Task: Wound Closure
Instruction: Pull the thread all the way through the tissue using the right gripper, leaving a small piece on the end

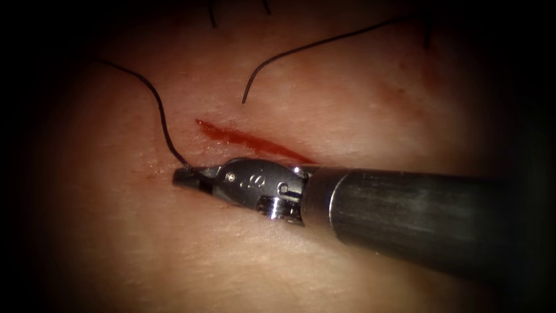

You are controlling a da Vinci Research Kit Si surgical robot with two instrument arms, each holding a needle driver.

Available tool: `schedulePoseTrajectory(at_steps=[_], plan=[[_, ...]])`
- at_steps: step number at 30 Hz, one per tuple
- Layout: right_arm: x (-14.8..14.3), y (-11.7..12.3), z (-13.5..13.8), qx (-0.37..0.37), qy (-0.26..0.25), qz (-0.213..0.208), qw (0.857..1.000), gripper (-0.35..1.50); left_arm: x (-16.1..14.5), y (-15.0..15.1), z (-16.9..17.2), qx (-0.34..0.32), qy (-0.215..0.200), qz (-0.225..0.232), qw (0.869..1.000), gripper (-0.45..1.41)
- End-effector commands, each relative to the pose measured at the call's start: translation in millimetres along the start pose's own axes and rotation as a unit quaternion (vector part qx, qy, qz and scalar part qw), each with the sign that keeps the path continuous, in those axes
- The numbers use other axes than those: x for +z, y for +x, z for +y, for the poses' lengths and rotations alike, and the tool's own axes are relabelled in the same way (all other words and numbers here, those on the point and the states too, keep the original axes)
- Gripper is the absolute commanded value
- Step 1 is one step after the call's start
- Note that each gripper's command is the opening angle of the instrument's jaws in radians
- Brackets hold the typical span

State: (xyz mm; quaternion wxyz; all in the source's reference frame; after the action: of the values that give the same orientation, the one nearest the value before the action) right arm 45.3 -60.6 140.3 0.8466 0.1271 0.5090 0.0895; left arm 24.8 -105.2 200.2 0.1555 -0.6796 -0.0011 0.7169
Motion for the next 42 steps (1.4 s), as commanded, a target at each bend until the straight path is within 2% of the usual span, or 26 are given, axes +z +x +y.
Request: schedulePoseTrajectory(at_steps=[1,4,8,9,16,17,20,22,25,34,37,42], plan=[[-0.1,-0.4,-0.5,0.011,-0.003,-0.003,1.000,-0.35,0.7,-0.9,0.9,0.000,-0.002,0.002,1.000,-0.45],[-1.9,-0.9,-1.3,0.017,-0.004,-0.005,1.000,-0.35,1.5,-1.4,1.6,0.003,-0.005,0.006,1.000,-0.45],[-6.1,-1.9,-4.1,0.014,-0.001,-0.009,1.000,-0.35,3.1,-2.6,2.8,0.010,-0.008,0.013,1.000,-0.45],[-6.1,-1.9,-4.1,0.014,-0.001,-0.009,1.000,-0.35,3.1,-2.6,2.8,0.010,-0.008,0.013,1.000,-0.45],[-12.6,-3.0,-9.5,0.027,0.013,-0.017,0.999,-0.35,4.6,-4.5,3.1,0.011,-0.005,0.015,1.000,-0.45],[-14.4,-3.1,-11.0,0.029,0.019,-0.023,0.999,-0.35,5.0,-5.0,3.1,0.010,-0.004,0.016,1.000,-0.45],[-17.4,-2.8,-13.9,0.028,0.040,-0.040,0.998,-0.35,5.4,-6.1,3.6,0.008,-0.003,0.017,1.000,-0.45],[-18.0,-2.6,-14.5,0.027,0.046,-0.043,0.998,-0.35,5.4,-6.4,3.8,0.007,-0.003,0.017,1.000,-0.45],[-20.5,-1.9,-17.5,0.016,0.089,-0.070,0.993,-0.35,4.7,-7.4,4.1,-0.003,-0.005,0.020,1.000,-0.45],[-22.8,-2.1,-18.9,0.007,0.112,-0.087,0.990,-0.35,3.8,-7.5,3.4,-0.007,-0.004,0.018,1.000,-0.45],[-23.1,-2.5,-18.9,0.005,0.113,-0.090,0.989,-0.35,4.9,-7.3,3.3,-0.009,-0.002,0.017,1.000,-0.45],[-23.6,-3.1,-19.0,0.005,0.118,-0.098,0.988,-0.35,8.0,-7.2,3.7,-0.008,-0.021,0.023,0.999,-0.45]])
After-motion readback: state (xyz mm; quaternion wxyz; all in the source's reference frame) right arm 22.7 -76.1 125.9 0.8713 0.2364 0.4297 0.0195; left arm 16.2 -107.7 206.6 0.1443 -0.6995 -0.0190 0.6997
